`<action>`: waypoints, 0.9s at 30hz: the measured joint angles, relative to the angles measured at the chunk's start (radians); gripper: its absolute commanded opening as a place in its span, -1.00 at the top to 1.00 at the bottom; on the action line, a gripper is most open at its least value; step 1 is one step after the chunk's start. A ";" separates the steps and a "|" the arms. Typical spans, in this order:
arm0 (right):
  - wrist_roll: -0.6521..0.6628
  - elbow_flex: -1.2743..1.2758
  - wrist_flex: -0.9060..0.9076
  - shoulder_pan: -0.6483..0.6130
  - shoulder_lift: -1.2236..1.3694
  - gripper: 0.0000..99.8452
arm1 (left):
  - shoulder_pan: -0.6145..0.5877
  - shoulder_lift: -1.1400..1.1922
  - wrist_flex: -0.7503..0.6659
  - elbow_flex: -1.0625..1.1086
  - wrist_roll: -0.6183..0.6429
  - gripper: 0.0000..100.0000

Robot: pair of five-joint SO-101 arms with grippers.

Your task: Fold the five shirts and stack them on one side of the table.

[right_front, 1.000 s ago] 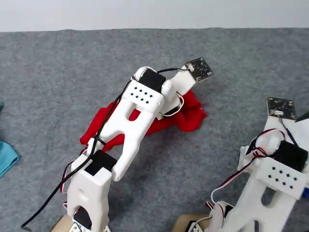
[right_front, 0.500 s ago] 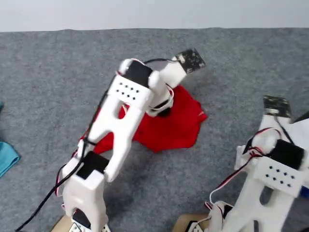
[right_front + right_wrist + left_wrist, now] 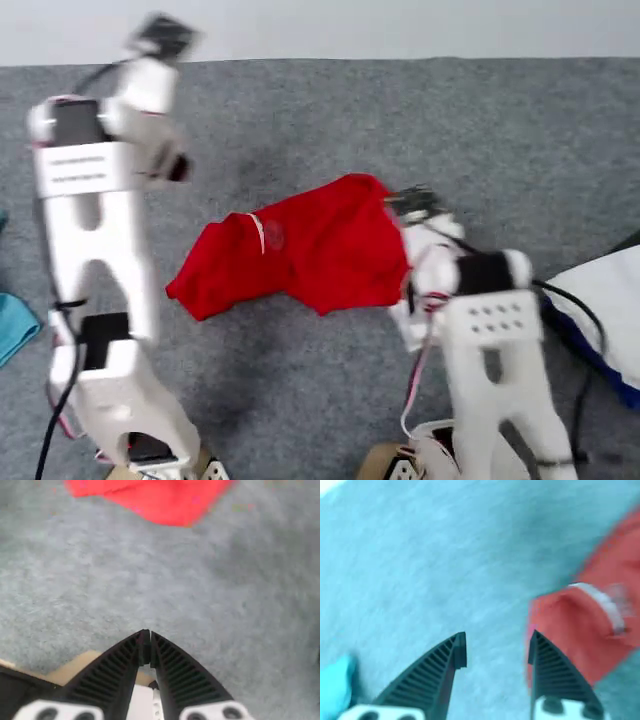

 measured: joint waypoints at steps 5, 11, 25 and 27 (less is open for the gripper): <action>0.000 -0.157 -0.011 -0.167 0.209 0.92 | -0.161 0.000 0.002 0.107 0.011 0.58; 0.000 -0.348 -0.012 -0.267 0.535 0.64 | -0.267 0.000 0.002 0.255 0.023 0.70; 0.000 -0.844 -0.017 -0.425 1.083 0.63 | -0.328 0.000 -0.135 0.422 0.023 0.74; 0.000 -0.864 -0.017 -0.423 1.122 0.63 | -0.328 0.000 -0.140 0.422 0.023 0.74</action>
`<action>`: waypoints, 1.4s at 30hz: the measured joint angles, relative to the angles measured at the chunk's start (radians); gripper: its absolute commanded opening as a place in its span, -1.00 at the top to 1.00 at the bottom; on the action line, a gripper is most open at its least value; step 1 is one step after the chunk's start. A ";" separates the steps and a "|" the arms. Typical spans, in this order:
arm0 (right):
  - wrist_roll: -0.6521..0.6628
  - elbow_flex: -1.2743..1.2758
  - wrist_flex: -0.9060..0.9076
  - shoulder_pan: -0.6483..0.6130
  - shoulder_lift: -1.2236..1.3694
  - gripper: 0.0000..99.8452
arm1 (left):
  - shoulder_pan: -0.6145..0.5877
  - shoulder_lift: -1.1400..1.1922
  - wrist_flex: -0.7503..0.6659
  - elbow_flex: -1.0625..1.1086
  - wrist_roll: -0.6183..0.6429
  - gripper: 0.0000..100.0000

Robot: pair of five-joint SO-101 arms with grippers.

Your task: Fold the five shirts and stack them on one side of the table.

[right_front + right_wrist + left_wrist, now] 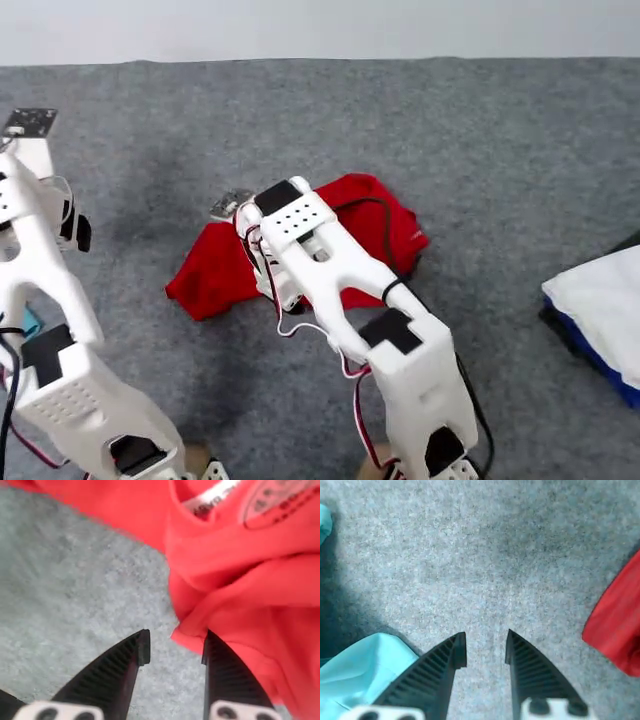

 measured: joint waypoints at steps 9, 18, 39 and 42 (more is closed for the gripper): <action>0.002 -0.017 0.000 0.046 0.066 0.63 | 0.000 0.000 -0.023 0.000 0.000 0.73; 0.002 -0.018 -0.002 0.106 0.106 0.63 | 0.000 0.000 -0.026 0.000 0.000 0.73; 0.095 -0.034 0.075 0.166 0.101 0.97 | 0.000 0.000 -0.037 0.000 0.000 0.73; 0.120 -0.075 0.115 0.209 0.054 0.97 | 0.000 0.000 -0.037 0.000 0.000 0.73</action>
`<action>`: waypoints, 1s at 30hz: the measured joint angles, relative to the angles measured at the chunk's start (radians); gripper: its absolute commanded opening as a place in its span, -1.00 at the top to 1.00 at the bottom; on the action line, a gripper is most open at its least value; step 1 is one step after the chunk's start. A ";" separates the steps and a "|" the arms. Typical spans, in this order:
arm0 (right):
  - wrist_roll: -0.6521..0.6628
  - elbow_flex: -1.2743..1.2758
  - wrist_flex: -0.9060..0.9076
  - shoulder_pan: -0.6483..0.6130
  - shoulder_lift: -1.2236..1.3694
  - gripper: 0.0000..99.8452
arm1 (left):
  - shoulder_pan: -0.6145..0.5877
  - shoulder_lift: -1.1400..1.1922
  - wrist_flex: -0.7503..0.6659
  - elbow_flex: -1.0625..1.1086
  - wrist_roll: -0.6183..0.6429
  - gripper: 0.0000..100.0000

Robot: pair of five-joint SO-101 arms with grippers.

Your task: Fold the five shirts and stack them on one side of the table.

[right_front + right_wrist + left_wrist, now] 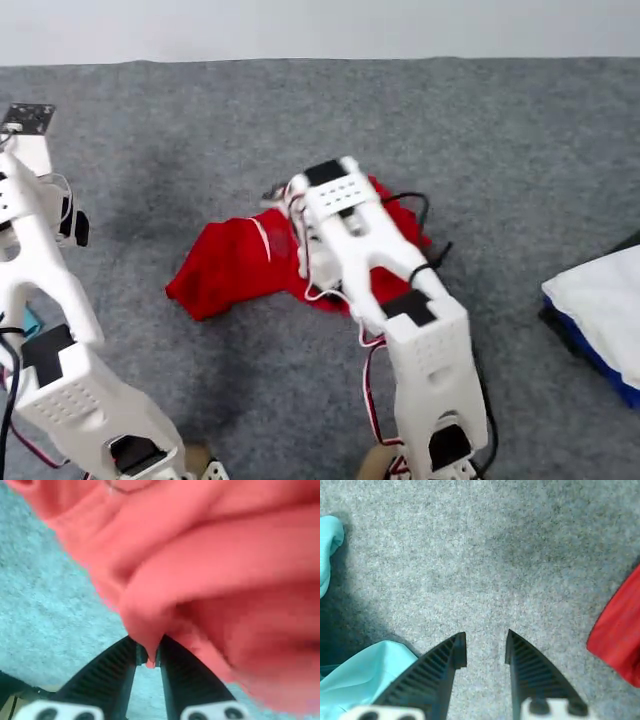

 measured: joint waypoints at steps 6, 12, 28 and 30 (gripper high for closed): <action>0.075 -0.014 0.002 0.083 -0.169 0.97 | 0.000 0.000 0.000 0.000 0.000 0.73; 0.092 -0.014 0.002 0.133 -0.278 0.96 | 0.005 0.000 0.000 0.000 0.000 0.73; 0.098 -0.014 0.003 0.155 -0.184 0.98 | 0.031 0.000 0.000 0.035 0.000 0.73; 0.110 -0.014 0.003 0.157 -0.176 0.98 | 0.031 0.000 0.000 0.046 0.000 0.73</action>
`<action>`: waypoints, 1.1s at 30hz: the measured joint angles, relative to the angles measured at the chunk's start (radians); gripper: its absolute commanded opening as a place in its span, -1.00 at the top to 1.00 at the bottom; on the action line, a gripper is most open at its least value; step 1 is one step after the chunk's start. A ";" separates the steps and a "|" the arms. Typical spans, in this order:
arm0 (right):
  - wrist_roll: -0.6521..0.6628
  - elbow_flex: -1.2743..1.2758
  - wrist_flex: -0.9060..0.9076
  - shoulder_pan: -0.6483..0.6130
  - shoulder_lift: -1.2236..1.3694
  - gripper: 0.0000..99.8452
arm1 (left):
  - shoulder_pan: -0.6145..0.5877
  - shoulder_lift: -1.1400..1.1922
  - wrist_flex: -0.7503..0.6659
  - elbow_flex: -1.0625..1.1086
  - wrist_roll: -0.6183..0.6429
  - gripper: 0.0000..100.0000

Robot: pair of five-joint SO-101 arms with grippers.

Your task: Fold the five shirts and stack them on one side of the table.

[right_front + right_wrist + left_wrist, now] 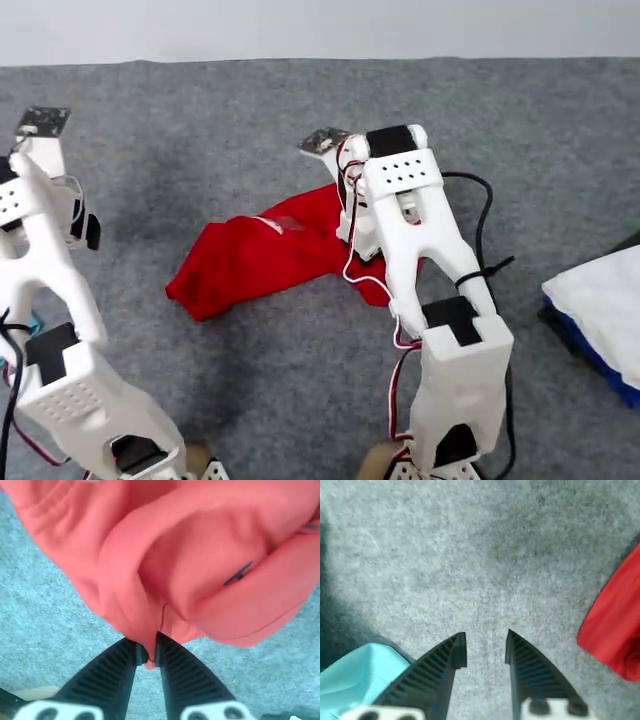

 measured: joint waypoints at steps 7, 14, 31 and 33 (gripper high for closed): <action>0.080 0.000 0.000 0.006 -0.011 0.97 | 0.000 0.000 0.000 0.009 0.000 0.73; 0.106 0.000 0.000 0.094 -0.081 0.90 | 0.000 0.000 -0.015 0.011 0.000 0.73; 0.215 0.000 -0.032 0.322 -0.081 0.98 | 0.057 0.000 -0.034 0.029 0.002 0.74; 0.218 0.000 -0.055 0.331 -0.072 0.98 | 0.060 0.000 -0.034 0.029 0.002 0.74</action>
